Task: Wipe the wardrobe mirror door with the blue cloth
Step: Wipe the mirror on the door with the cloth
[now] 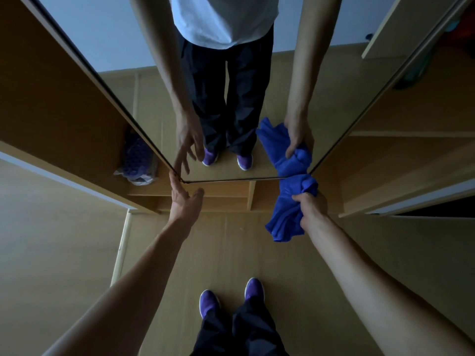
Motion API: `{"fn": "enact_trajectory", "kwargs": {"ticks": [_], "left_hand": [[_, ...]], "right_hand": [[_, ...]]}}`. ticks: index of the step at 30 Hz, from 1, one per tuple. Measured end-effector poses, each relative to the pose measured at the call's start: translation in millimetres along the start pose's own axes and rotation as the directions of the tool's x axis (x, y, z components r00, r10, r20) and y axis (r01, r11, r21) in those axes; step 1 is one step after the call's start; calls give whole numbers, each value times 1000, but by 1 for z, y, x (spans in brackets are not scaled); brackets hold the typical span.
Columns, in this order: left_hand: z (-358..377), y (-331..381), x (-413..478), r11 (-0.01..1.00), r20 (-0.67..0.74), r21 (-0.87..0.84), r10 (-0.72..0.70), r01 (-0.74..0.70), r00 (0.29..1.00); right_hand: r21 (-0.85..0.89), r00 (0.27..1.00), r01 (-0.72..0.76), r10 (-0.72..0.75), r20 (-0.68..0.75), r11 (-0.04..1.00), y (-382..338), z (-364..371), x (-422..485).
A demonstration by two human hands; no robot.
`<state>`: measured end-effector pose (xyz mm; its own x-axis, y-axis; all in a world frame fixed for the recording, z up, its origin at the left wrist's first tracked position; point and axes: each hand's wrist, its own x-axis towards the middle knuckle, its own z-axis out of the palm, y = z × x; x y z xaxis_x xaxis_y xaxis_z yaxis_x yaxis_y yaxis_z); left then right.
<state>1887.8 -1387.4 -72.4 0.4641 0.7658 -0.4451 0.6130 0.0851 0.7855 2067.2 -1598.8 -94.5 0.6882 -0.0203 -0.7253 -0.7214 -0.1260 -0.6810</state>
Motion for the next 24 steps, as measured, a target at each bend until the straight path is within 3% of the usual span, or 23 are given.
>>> {"fn": "enact_trajectory", "kwargs": {"ticks": [3, 5, 7, 10, 13, 17, 21, 24], "left_hand": [[15, -1, -15, 978, -65, 166, -115, 125, 991], [28, 0, -27, 970, -25, 214, -114, 116, 993], [42, 6, -40, 961, 76, 276, -42, 19, 996], [64, 25, -60, 890, 256, 374, 169, -259, 952], [86, 52, -78, 719, 405, 411, 407, -560, 819], [110, 96, -92, 427, 527, 416, 606, -803, 596], [120, 145, -97, 73, 655, 391, 678, -918, 333], [122, 184, -101, -163, 720, 397, 666, -903, 197]], "right_hand": [[-40, 999, 32, -31, 20, 999, 4, -3, 4], [-36, 999, 39, -39, 4, 999, 4, -7, 6], [-16, 999, 50, -50, -15, 999, 3, -12, 9], [-28, 996, 83, -83, -10, 996, 1, -23, 15], [5, 995, 102, -102, -5, 995, 3, -34, 17], [95, 997, 69, -66, -29, 993, 6, -46, 16], [143, 997, 82, -82, -10, 986, 3, -54, 18], [147, 992, 129, -129, -4, 981, -1, -58, 22]]}}
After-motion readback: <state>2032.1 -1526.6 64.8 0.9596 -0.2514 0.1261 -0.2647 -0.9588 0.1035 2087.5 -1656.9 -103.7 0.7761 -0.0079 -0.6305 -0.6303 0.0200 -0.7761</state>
